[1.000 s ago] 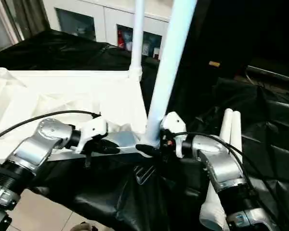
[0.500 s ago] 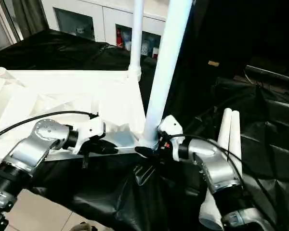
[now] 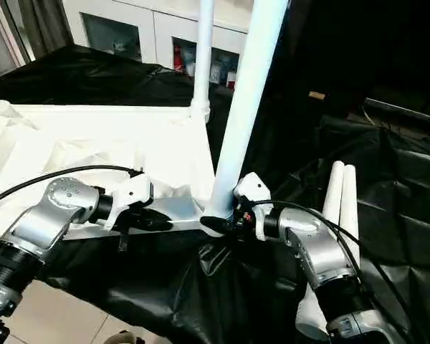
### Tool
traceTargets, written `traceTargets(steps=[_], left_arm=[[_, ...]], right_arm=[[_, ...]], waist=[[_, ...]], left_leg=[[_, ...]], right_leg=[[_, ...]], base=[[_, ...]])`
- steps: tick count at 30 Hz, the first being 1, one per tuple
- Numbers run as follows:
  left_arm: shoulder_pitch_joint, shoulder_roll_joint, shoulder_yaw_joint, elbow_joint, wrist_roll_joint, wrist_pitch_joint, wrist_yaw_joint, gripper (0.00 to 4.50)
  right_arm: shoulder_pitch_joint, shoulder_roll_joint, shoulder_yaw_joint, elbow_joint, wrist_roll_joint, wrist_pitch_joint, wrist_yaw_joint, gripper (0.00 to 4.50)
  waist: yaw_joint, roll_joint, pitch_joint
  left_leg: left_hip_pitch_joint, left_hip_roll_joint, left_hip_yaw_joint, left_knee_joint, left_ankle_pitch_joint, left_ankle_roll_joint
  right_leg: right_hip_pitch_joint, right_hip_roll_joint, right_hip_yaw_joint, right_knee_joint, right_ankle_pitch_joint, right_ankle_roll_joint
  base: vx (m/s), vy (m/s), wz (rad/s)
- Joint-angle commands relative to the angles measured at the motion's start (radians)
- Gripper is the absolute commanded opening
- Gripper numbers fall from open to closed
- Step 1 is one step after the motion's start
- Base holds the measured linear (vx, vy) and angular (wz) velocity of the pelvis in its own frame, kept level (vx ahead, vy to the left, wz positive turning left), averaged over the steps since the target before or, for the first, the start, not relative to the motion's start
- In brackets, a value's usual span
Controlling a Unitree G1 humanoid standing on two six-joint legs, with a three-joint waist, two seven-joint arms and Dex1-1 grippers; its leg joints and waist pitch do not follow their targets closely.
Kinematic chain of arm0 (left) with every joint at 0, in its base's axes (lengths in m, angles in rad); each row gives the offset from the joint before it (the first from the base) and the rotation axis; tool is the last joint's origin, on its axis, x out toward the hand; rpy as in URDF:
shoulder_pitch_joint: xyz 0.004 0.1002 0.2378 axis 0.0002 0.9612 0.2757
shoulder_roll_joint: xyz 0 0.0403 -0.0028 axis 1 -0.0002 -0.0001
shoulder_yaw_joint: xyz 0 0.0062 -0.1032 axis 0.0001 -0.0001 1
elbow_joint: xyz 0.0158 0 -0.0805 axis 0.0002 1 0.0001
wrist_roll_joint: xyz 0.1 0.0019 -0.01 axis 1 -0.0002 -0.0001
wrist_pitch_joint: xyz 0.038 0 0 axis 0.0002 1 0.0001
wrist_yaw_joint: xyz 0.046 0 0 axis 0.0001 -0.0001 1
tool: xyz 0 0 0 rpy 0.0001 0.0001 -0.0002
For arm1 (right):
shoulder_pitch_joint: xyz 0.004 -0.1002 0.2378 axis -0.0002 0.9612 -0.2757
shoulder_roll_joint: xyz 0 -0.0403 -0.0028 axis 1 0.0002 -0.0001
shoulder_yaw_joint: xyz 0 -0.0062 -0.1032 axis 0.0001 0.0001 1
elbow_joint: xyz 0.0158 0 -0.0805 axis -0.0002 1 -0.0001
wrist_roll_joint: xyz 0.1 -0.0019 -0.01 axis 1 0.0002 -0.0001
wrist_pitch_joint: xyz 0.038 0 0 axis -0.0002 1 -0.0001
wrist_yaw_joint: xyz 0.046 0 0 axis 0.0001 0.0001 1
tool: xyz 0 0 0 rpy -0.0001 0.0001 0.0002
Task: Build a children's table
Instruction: Rotate leg to tighten
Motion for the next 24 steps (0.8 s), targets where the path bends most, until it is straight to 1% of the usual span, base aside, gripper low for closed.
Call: traceTargets(steps=[1,2,3,4,5,6,7,8,9,10,11,13,14,16,17,18,19,20,22,23,24], left_arm=[[-0.012,-0.027,0.023,0.026,-0.003,0.022,0.056,0.0],[-0.025,-0.051,0.021,0.058,0.018,0.028,0.108,0.0],[-0.025,-0.051,0.021,0.058,0.018,0.028,0.108,0.0],[-0.034,-0.076,0.021,0.068,0.023,0.049,0.141,0.0],[-0.048,-0.116,0.022,0.079,0.028,0.08,0.188,0.0],[-0.048,-0.116,0.022,0.079,0.028,0.08,0.188,0.0],[-0.059,-0.138,0.014,0.086,0.039,0.099,0.213,0.0],[-0.079,-0.171,0.005,0.107,0.061,0.118,0.263,0.0],[-0.093,-0.196,0.007,0.124,0.071,0.132,0.3,0.0],[-0.098,-0.206,0.008,0.129,0.072,0.138,0.313,0.0],[-0.098,-0.206,0.008,0.129,0.072,0.138,0.313,0.0],[-0.114,-0.244,0.013,0.147,0.076,0.159,0.355,0.0],[-0.117,-0.253,0.013,0.152,0.077,0.162,0.36,0.0],[-0.117,-0.257,0.011,0.155,0.077,0.167,0.356,0.0],[-0.113,-0.249,0.003,0.155,0.084,0.164,0.346,0.0],[-0.111,-0.246,0.003,0.154,0.085,0.168,0.341,0.0],[-0.11,-0.245,0.004,0.154,0.084,0.172,0.338,0.0],[-0.107,-0.236,0.007,0.149,0.083,0.17,0.328,0.0],[-0.105,-0.222,0.008,0.145,0.082,0.165,0.312,0.0],[-0.102,-0.21,0.008,0.142,0.081,0.158,0.299,0.0],[-0.101,-0.197,0.008,0.14,0.08,0.15,0.283,0.0]], right_arm=[[-0.01,0.02,-0.033,0.028,0.004,0.021,-0.069,2.76],[-0.02,0.068,-0.057,0.065,-0.002,0.033,-0.168,2.76],[-0.02,0.068,-0.057,0.065,-0.002,0.033,-0.168,2.76],[-0.029,0.109,-0.076,0.091,-0.002,0.038,-0.242,2.76],[-0.045,0.166,-0.105,0.128,0.0,0.048,-0.348,2.76],[-0.045,0.166,-0.105,0.128,0.0,0.048,-0.348,2.76],[-0.057,0.199,-0.115,0.154,-0.008,0.034,-0.412,2.76],[-0.074,0.242,-0.119,0.191,-0.027,0.016,-0.492,2.76],[-0.084,0.273,-0.125,0.214,-0.042,0.004,-0.549,2.76],[-0.088,0.285,-0.127,0.221,-0.048,-0.002,-0.575,2.76],[-0.088,0.285,-0.127,0.221,-0.048,-0.002,-0.575,2.75],[-0.1,0.323,-0.1,0.229,-0.075,-0.028,-0.591,2.75],[-0.105,0.331,-0.089,0.232,-0.085,-0.039,-0.583,2.75],[-0.109,0.334,-0.077,0.229,-0.09,-0.063,-0.554,2.75],[-0.105,0.33,-0.084,0.209,-0.067,-0.068,-0.516,3.1],[-0.104,0.329,-0.095,0.197,-0.051,-0.069,-0.496,3.31],[-0.103,0.329,-0.102,0.191,-0.041,-0.069,-0.482,3.45],[-0.102,0.317,-0.108,0.17,-0.027,-0.065,-0.453,3.48],[-0.099,0.293,-0.1,0.146,-0.018,-0.055,-0.406,3.67],[-0.095,0.273,-0.092,0.13,-0.014,-0.043,-0.375,3.8],[-0.091,0.247,-0.083,0.112,-0.009,-0.03,-0.34,3.9]], waist=[[0.002,-0.005,-0.065],[0.002,-0.005,-0.064],[0.001,-0.006,-0.064],[0.001,-0.007,-0.062],[-0.003,-0.006,-0.059],[-0.003,-0.005,-0.059],[-0.004,-0.008,-0.059],[-0.005,-0.006,-0.059],[-0.008,-0.007,-0.056],[-0.007,-0.006,-0.058],[-0.006,-0.007,-0.059],[-0.006,-0.008,-0.059],[-0.004,-0.011,-0.06],[-0.001,-0.011,-0.061],[0.0,-0.012,-0.06],[0.0,-0.012,-0.061],[0.001,-0.012,-0.061],[0.002,-0.012,-0.062],[0.003,-0.012,-0.061],[0.004,-0.012,-0.062],[0.004,-0.013,-0.062]], left_leg=[[0.008,0.04,-0.007,-0.06,-0.085,0.04],[0.011,0.04,-0.008,-0.062,-0.109,0.022],[0.01,0.04,-0.008,-0.062,-0.113,0.016],[0.01,0.04,-0.008,-0.064,-0.123,0.011],[0.013,0.041,-0.008,-0.066,-0.146,-0.003],[0.015,0.04,-0.009,-0.067,-0.159,-0.011],[0.013,0.041,-0.013,-0.07,-0.171,-0.023],[0.017,0.043,-0.012,-0.071,-0.182,-0.031],[0.019,0.041,-0.012,-0.072,-0.205,-0.039],[0.02,0.041,-0.014,-0.072,-0.207,-0.044],[0.019,0.043,-0.014,-0.073,-0.205,-0.046],[0.021,0.043,-0.012,-0.072,-0.205,-0.04],[0.021,0.041,-0.011,-0.071,-0.2,-0.036],[0.016,0.04,-0.011,-0.071,-0.185,-0.028],[0.016,0.04,-0.01,-0.071,-0.183,-0.025],[0.016,0.04,-0.01,-0.071,-0.18,-0.02],[0.016,0.04,-0.01,-0.071,-0.18,-0.017],[0.014,0.04,-0.01,-0.07,-0.174,-0.013],[0.015,0.04,-0.01,-0.071,-0.175,-0.006],[0.013,0.04,-0.01,-0.069,-0.167,-0.002],[0.011,0.039,-0.01,-0.069,-0.155,0.003]], right_leg=[[0.055,-0.098,0.067,-0.076,-0.036,-0.195],[0.053,-0.1,0.068,-0.08,-0.087,-0.184],[0.054,-0.1,0.068,-0.081,-0.101,-0.179],[0.053,-0.1,0.068,-0.085,-0.125,-0.172],[0.048,-0.102,0.069,-0.089,-0.172,-0.162],[0.047,-0.104,0.069,-0.092,-0.201,-0.158],[0.051,-0.105,0.067,-0.096,-0.242,-0.144],[0.044,-0.105,0.069,-0.098,-0.254,-0.138],[0.04,-0.105,0.07,-0.102,-0.279,-0.133],[0.043,-0.106,0.07,-0.101,-0.284,-0.131],[0.043,-0.105,0.07,-0.1,-0.269,-0.128],[0.041,-0.103,0.072,-0.097,-0.234,-0.13],[0.042,-0.102,0.072,-0.097,-0.221,-0.129],[0.046,-0.103,0.072,-0.095,-0.196,-0.127],[0.046,-0.102,0.072,-0.095,-0.194,-0.126],[0.047,-0.102,0.073,-0.094,-0.19,-0.123],[0.047,-0.102,0.073,-0.094,-0.189,-0.123],[0.048,-0.102,0.072,-0.094,-0.18,-0.123],[0.048,-0.102,0.071,-0.096,-0.183,-0.123],[0.05,-0.102,0.072,-0.094,-0.172,-0.125],[0.051,-0.099,0.071,-0.092,-0.154,-0.126]], base=[[0.0,0.0,0.0],[0.0,0.0,0.0],[0.0,0.0,0.0],[0.0,0.0,0.0],[0.0,0.0,0.0],[0.0,0.0,0.0],[0.0,0.0,0.0],[0.0,0.0,0.0],[0.0,0.0,0.0],[0.0,0.0,0.0],[0.0,0.0,0.0],[0.0,0.0,0.0],[0.0,0.0,0.0],[0.0,0.0,0.0],[0.0,0.0,0.0],[0.0,0.0,0.0],[0.0,0.0,0.0],[0.0,0.0,0.0],[0.0,0.0,0.0],[0.0,0.0,0.0],[0.0,0.0,0.0]])
